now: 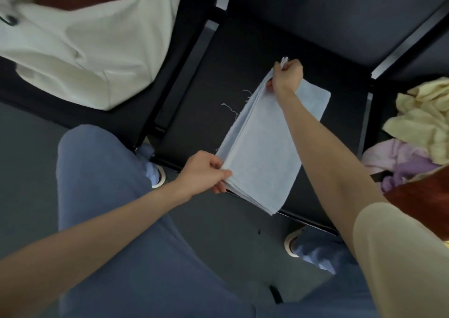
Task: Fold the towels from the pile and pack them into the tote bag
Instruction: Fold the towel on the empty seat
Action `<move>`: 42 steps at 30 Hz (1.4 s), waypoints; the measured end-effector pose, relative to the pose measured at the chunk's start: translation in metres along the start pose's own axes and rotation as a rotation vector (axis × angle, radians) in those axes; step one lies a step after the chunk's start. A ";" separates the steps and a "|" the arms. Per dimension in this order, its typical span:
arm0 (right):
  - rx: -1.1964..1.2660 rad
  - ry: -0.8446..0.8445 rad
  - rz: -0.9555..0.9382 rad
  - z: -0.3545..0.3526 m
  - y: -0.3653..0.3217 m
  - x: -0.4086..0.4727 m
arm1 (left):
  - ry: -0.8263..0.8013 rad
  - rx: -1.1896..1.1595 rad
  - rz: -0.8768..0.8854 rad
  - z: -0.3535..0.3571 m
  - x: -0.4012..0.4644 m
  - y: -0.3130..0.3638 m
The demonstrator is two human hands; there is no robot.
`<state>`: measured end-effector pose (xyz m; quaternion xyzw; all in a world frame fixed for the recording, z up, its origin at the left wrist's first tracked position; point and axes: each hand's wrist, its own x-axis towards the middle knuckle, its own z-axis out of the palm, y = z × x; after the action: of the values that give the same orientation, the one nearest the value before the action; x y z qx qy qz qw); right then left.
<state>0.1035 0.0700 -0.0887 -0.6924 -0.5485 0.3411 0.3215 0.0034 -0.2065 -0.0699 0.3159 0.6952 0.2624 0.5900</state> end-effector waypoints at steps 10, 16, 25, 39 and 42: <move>0.016 -0.097 -0.108 -0.057 0.030 -0.092 | 0.302 0.645 0.129 -0.006 -0.009 -0.010; -0.201 -0.080 0.065 -0.136 0.089 -0.192 | 0.428 0.615 0.164 -0.005 -0.003 -0.004; -0.522 -0.349 0.205 -0.136 0.106 -0.244 | 0.306 0.796 0.092 0.010 -0.002 0.003; 0.448 -0.383 0.455 -0.205 0.082 -0.271 | 0.022 -0.163 -0.040 0.002 -0.064 0.027; 0.731 -0.382 0.532 -0.205 0.077 -0.258 | -0.075 -0.387 -0.057 0.000 -0.059 0.044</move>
<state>0.2714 -0.2115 -0.0066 -0.5753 -0.2464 0.7025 0.3387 0.0150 -0.2216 0.0016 0.1863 0.6177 0.3625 0.6725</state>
